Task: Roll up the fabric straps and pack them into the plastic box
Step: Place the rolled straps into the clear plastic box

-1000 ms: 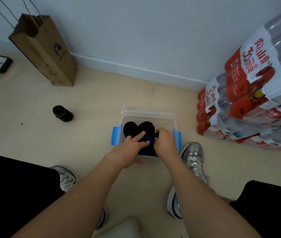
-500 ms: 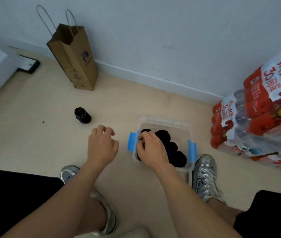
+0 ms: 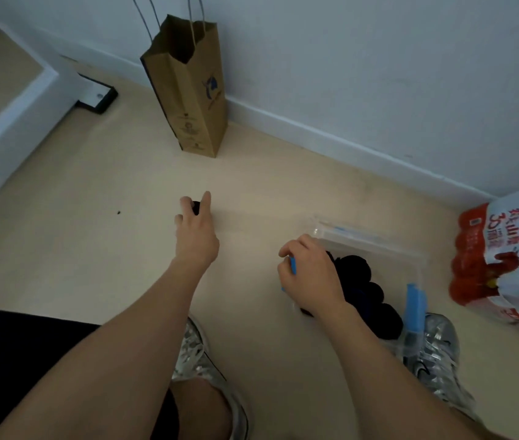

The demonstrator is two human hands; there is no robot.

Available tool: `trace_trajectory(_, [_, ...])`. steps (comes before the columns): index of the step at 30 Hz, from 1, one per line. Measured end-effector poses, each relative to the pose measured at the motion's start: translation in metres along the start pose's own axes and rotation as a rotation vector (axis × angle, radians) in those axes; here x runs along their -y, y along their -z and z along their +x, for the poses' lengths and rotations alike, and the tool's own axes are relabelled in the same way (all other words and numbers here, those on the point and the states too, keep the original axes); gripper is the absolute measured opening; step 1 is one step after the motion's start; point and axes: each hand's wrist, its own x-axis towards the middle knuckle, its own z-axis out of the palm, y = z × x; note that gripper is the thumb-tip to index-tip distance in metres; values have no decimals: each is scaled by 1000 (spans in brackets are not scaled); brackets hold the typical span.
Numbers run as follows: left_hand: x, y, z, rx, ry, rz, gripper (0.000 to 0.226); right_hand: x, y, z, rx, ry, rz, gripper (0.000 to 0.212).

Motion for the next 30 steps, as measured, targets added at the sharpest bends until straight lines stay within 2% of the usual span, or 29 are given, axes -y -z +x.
trace_trajectory(3, [5,-2,3,-20,6,-9,69,-1,2,5,57,-72,65,15])
trace_trajectory(7, [15,-2,-5,-42,19,-49,59,-5,7,14,171,-130,123,19])
trace_trajectory(10, [7,-3,-20,-37,-14,-152,40,-7,15,13,222,-161,162,20])
trace_trajectory(12, [-10,-3,-32,-51,-39,-265,39,-7,20,11,219,-188,221,16])
trace_trajectory(14, [-31,1,-46,-101,-78,-380,38,-7,27,3,196,-221,285,1])
trace_trajectory(16, [-53,7,-59,-144,-120,-463,33,-8,34,-8,124,-237,317,22])
trace_trajectory(19, [-81,20,-81,-160,-168,-505,29,-11,49,-28,-24,-201,244,59])
trace_trajectory(22, [-112,25,-106,-62,-280,-378,37,-18,64,-48,-84,-121,143,75])
trace_trajectory(25, [-139,20,-127,93,-419,-311,40,-34,77,-67,-52,-80,72,64])
trace_trajectory(27, [-149,13,-140,230,-509,-333,37,-52,85,-82,-56,-152,89,59])
trace_trajectory(30, [-162,-8,-153,371,-587,-264,29,-80,96,-105,-172,-294,100,53])
